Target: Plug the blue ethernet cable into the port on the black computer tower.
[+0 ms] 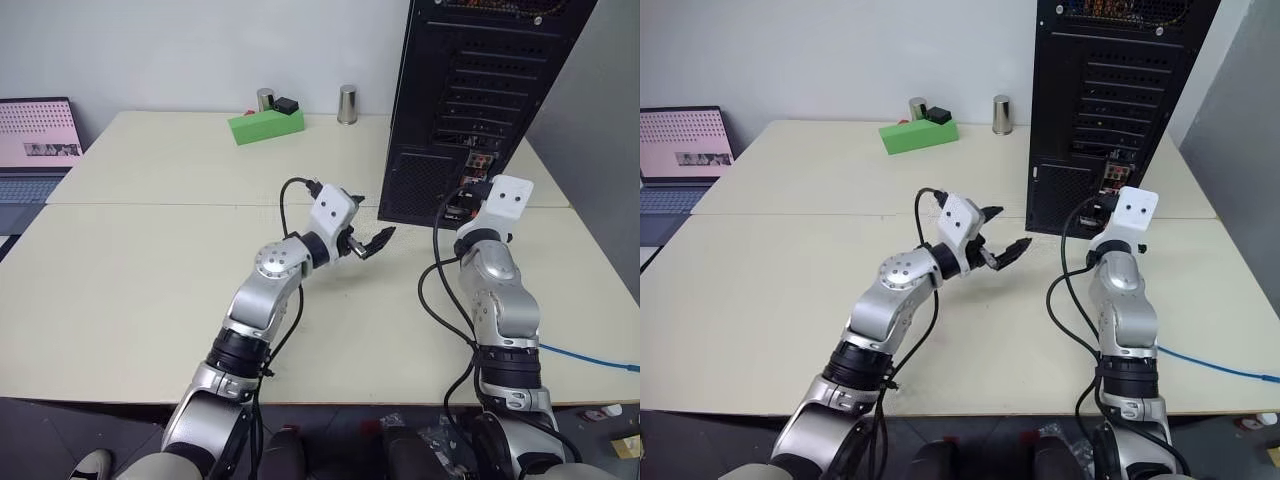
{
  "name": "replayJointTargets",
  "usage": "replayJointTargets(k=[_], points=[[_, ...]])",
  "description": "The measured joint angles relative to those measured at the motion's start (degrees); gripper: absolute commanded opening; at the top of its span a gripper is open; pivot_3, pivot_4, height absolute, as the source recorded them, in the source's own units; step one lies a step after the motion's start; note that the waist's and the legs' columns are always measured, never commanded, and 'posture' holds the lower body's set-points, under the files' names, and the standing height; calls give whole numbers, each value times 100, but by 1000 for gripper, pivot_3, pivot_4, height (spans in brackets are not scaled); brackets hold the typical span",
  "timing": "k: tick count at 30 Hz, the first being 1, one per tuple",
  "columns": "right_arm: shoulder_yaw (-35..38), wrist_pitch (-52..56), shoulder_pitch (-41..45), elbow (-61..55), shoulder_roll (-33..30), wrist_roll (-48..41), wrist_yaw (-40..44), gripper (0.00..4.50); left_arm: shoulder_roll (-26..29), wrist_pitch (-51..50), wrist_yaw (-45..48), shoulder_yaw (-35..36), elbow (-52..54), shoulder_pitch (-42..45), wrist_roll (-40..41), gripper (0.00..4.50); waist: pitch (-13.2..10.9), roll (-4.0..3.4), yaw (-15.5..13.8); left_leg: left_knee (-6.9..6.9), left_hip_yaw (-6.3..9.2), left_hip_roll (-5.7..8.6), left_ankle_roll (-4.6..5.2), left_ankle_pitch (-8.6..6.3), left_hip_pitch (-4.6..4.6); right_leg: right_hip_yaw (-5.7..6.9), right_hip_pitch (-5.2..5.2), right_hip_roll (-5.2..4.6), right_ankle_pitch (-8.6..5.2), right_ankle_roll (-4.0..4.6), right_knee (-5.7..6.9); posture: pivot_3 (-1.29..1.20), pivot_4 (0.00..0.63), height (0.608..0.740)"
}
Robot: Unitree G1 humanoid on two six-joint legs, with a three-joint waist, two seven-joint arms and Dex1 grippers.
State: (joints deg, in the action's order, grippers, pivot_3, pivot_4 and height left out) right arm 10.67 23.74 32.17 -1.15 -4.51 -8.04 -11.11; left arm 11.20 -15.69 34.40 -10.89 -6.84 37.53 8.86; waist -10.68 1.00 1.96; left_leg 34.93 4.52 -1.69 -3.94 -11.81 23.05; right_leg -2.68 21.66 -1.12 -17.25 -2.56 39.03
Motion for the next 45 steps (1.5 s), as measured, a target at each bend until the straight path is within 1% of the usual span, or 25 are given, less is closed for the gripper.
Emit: replayJointTargets(k=[8,22,34,36,37,38,43,45], points=[[50,-53,72,157,6,3,-22,0,-11,39,247,-4,-66,9,-6,4500,0,0,-2,0,1,0,0,0,0,1,0,0,0,0,1,0,150,740],[99,-10,293,326,111,16,-184,0,-13,133,256,-3,-177,42,-35,4500,0,0,1,-1,0,0,0,0,3,-1,4,0,0,0,0,0,150,740],[61,7,494,568,114,19,-254,0,-19,147,262,-2,-178,41,-49,4500,0,0,69,0,-1,0,0,0,1,-3,4,0,1,-1,3,0,150,740],[60,23,494,563,111,13,-226,699,-19,158,254,-2,-179,41,-53,4500,0,0,77,0,-1,0,0,0,1,-3,4,0,1,-1,3,0,150,740],[62,46,490,548,106,8,-210,778,-20,167,253,-2,-179,41,-57,4500,0,0,79,0,0,0,0,0,1,-2,4,0,1,-1,4,0,150,740],[70,77,463,516,86,1,-166,1068,-24,191,253,-2,-181,41,-66,4500,0,0,77,0,0,0,0,0,2,-1,4,0,1,-1,3,0,150,740],[-11,491,-198,-139,-153,-65,281,2020,-13,231,267,65,-321,84,-21,4500,0,-1,66,-4,1,1,0,0,29,0,24,-1,0,-1,-4,0,150,740],[-69,685,-408,-411,-270,-137,483,2482,13,227,280,127,-384,122,-3,4500,-1,-1,55,-2,1,1,0,0,46,1,43,-2,1,-1,0,0,150,740]])
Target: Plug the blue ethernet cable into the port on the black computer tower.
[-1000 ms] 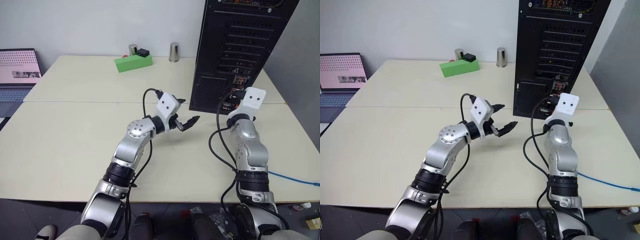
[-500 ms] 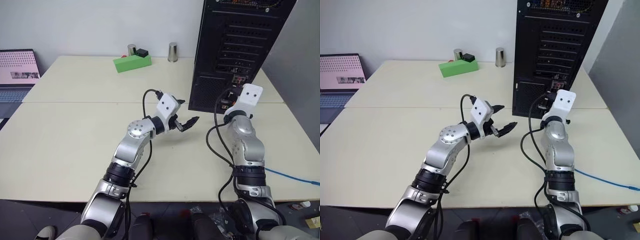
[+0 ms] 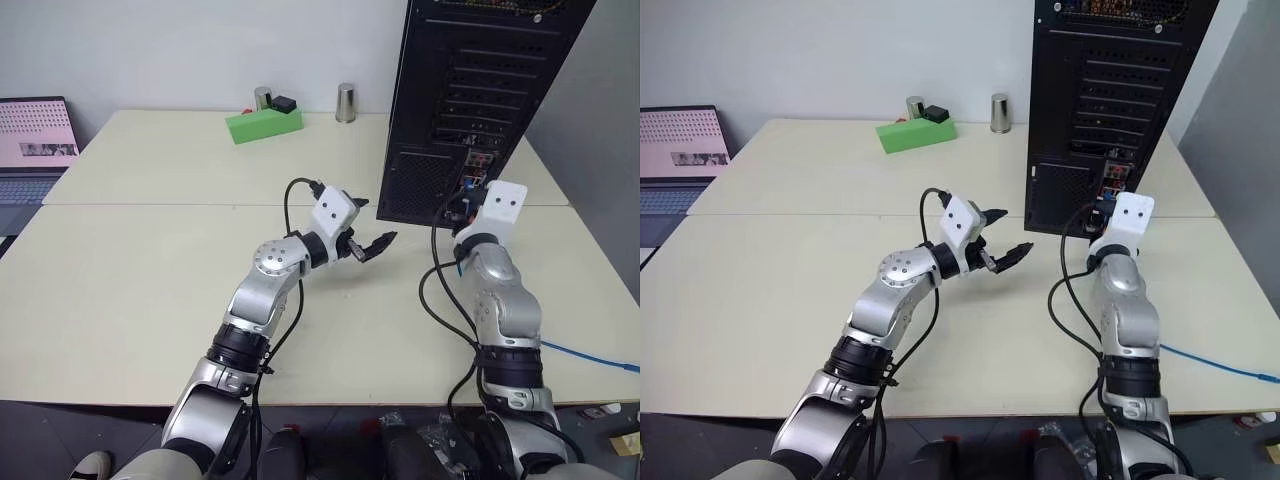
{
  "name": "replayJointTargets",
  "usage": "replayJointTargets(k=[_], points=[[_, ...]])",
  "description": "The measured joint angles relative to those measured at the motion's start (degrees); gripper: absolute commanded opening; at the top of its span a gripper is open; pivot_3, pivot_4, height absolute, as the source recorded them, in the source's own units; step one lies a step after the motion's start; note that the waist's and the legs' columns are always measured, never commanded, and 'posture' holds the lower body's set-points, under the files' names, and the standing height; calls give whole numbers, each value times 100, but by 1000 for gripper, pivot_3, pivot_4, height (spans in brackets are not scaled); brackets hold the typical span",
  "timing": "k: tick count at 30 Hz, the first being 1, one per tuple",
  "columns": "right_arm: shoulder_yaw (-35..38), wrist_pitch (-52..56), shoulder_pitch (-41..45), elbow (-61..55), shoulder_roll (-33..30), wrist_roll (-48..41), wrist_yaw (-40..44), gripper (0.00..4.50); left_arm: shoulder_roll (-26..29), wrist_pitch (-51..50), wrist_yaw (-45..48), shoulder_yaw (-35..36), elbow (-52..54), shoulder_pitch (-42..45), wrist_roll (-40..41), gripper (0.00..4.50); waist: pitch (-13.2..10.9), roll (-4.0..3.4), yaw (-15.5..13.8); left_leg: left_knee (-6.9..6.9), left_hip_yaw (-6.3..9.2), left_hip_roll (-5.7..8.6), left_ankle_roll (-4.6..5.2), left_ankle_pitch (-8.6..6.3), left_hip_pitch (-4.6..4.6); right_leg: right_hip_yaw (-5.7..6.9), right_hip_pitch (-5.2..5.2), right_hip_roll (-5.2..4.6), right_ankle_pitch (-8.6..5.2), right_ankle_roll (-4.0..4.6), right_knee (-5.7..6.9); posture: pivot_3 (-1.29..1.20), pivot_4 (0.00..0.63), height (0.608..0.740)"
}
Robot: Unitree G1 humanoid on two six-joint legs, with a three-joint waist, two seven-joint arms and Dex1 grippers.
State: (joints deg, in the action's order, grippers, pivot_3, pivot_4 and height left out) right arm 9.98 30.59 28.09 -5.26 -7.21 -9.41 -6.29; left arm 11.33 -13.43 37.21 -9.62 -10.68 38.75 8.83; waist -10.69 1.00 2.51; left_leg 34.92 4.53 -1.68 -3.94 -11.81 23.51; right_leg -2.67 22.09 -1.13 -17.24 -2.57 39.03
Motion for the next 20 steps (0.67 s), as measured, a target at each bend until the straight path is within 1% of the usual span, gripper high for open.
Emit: replayJointTargets(k=[4,5,8,10,11,14,16,17,20], points=[[-66,405,-371,-797,-384,-185,499,3321,141,35,200,35,-337,232,1,4500,-1,-2,-5,1,2,-1,0,0,3,2,6,2,0,0,3,0,150,740],[-64,521,-473,-1036,-564,-268,657,3491,175,59,277,35,-484,328,0,4500,-1,-2,-14,1,4,1,0,0,6,6,6,2,0,-1,3,0,150,740],[-2,832,-683,-1653,-1056,-561,1184,4151,476,58,639,28,-887,559,-32,4500,-1,-2,2,2,4,0,0,0,7,6,7,3,-1,-1,0,0,150,740],[86,1017,-776,-1895,-1326,-764,1459,4433,685,77,941,-6,-1032,624,-60,4500,-1,-2,8,1,4,0,0,0,10,7,9,3,-1,-1,-2,0,150,740],[274,1196,-940,-2156,-1686,-1041,1818,4433,846,138,1217,-10,-1077,656,-56,4500,-3,-4,-8,1,6,1,0,0,18,9,14,2,-1,-1,-4,0,150,740],[678,1432,-1142,-2523,-2122,-1492,2298,4433,1072,156,1524,50,-1203,757,2,4500,-3,-3,-30,5,8,1,0,0,23,13,14,2,-1,-1,-4,0,150,740],[884,1520,-1217,-2697,-2268,-1737,2507,4433,1156,162,1642,120,-1221,804,23,4500,-3,-3,-28,5,9,1,1,0,22,12,14,2,-1,-1,-4,0,150,740],[1097,1576,-1312,-2815,-2409,-1980,2698,4433,1237,174,1810,175,-1225,862,77,4500,-3,-3,-28,5,10,0,0,0,23,14,13,2,-1,-1,-3,0,150,740],[1297,1646,-1368,-2827,-2551,-2183,2839,4433,1397,254,2082,305,-1337,932,206,4500,-3,-3,-16,6,9,0,0,0,22,13,14,2,-1,-1,-2,0,150,740]])
